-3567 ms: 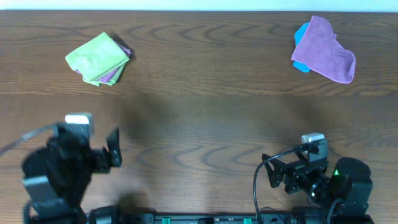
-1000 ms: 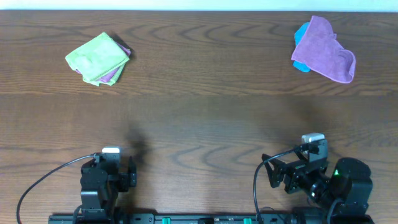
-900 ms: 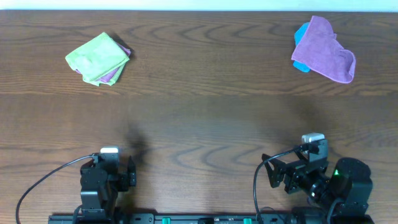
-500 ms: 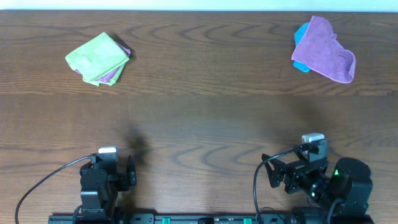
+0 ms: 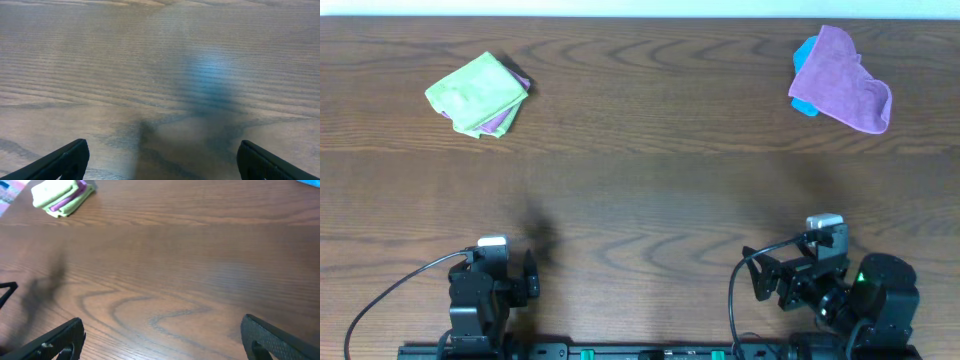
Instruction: Fold the cloth
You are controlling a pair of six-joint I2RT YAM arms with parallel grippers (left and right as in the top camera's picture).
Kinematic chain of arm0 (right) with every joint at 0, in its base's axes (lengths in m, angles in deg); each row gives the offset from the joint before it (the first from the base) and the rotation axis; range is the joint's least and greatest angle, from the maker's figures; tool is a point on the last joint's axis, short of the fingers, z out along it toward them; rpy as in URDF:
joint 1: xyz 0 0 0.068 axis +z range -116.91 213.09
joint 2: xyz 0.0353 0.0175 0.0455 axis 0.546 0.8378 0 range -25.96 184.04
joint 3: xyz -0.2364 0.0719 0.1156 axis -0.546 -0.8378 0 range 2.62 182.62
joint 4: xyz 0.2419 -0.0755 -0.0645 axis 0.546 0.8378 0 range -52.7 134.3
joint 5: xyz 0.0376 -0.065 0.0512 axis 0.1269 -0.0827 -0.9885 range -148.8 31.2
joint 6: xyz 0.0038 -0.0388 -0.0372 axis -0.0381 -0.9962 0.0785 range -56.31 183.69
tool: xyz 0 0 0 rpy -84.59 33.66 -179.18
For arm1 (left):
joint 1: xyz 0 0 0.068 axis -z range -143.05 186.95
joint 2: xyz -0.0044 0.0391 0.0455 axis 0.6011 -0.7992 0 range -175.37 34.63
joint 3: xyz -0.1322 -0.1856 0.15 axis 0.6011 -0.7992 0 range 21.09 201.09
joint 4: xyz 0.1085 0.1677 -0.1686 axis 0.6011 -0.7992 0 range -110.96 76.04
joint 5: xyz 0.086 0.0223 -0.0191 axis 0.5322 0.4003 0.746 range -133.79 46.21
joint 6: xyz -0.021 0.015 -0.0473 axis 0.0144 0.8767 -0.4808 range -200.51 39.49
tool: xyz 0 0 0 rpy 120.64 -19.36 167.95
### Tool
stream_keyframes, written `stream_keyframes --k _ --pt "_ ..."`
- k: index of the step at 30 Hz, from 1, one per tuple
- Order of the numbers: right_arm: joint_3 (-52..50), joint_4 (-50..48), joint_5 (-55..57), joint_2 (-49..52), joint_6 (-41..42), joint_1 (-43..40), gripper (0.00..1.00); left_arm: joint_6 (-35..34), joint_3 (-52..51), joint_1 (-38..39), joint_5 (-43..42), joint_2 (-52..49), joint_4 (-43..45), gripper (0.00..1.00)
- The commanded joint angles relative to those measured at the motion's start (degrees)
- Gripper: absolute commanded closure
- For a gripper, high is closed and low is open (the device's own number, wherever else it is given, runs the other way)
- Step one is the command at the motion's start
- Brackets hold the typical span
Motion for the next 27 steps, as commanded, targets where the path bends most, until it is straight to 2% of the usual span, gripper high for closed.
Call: stream_keyframes --k 1,3,7,11,16,27 --pt "-0.13 0.26 1.90 -0.70 -0.48 -0.46 0.01 -0.22 -1.27 0.24 0.83 0.57 -0.44 0.04" --pt "-0.37 -0.33 2.82 -1.95 -0.68 -0.42 0.01 -0.22 -1.27 0.24 0.83 0.57 -0.44 0.05" --pt "-3.39 -2.82 11.69 -5.75 -1.49 -0.35 0.01 -0.22 -1.27 0.24 0.83 0.57 -0.44 0.05" --pt "-10.71 -9.11 13.46 -11.39 -4.79 -0.35 0.01 -0.22 -1.27 0.22 0.83 0.57 -0.44 0.05" --pt "-19.54 -15.34 14.53 -17.42 -4.76 -0.35 0.01 -0.22 -1.27 0.24 0.83 0.57 -0.46 0.04" --pt "-25.49 -15.45 17.79 -20.65 -4.79 0.31 0.01 -0.22 -1.27 0.24 0.83 0.57 -0.46 0.05"
